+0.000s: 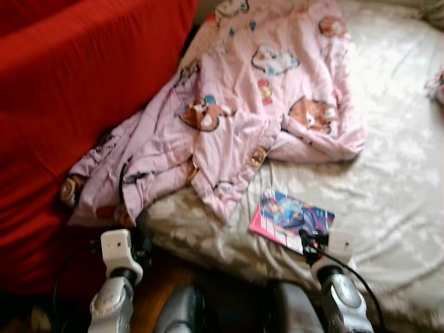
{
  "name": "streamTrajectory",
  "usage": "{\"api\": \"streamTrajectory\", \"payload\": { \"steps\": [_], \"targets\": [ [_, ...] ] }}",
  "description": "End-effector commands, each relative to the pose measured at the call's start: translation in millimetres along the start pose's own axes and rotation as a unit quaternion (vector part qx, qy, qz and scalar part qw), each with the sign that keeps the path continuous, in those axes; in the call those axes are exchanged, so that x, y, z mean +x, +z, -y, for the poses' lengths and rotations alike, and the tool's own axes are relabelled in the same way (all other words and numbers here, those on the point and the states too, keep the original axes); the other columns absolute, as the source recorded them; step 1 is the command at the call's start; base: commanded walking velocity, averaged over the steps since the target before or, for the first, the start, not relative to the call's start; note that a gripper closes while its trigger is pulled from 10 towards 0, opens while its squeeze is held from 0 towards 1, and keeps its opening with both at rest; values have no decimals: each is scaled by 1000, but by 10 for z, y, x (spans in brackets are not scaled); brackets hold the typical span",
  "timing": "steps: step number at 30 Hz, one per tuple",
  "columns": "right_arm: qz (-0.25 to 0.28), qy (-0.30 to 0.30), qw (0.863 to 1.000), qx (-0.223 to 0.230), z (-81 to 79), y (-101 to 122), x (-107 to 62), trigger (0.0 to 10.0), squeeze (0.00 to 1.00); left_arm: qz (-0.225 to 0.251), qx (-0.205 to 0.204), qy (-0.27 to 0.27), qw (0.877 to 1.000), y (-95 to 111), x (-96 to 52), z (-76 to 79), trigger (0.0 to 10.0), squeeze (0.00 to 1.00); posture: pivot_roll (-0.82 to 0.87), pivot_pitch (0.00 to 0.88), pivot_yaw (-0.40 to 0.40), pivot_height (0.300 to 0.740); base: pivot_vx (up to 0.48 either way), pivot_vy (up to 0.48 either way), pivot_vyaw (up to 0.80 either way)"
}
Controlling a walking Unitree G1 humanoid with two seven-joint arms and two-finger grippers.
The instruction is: Clean up the room
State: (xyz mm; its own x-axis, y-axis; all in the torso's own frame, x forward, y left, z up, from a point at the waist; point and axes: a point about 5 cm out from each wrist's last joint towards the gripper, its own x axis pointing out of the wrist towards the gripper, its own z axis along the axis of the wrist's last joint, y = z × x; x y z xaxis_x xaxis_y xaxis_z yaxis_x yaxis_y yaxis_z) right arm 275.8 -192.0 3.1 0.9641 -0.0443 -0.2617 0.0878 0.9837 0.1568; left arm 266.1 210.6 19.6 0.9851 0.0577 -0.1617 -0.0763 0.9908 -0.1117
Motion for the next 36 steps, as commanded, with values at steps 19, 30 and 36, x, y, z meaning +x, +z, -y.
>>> {"api": "streamTrajectory", "payload": {
  "steps": [19, 30, 36],
  "targets": [
    [-38, -200, 977, 67, 539, -201, -231, 10000, 1000, -25, 6, 4, 1000, -116, -138, -45, 10000, 0, 3, 275, 22, 635, 0, 0, 0],
    [-43, -183, 976, 106, 545, -136, -144, 10000, 1000, -31, 11, 4, 999, -131, -189, -78, 10000, 0, 24, 291, 30, 635, 0, 0, 0],
    [-61, -172, 977, 110, 544, -140, -119, 10000, 1000, -30, 13, 5, 999, -125, -199, -93, 10000, 0, 37, 303, 36, 635, 0, 0, 0]
  ]
}}
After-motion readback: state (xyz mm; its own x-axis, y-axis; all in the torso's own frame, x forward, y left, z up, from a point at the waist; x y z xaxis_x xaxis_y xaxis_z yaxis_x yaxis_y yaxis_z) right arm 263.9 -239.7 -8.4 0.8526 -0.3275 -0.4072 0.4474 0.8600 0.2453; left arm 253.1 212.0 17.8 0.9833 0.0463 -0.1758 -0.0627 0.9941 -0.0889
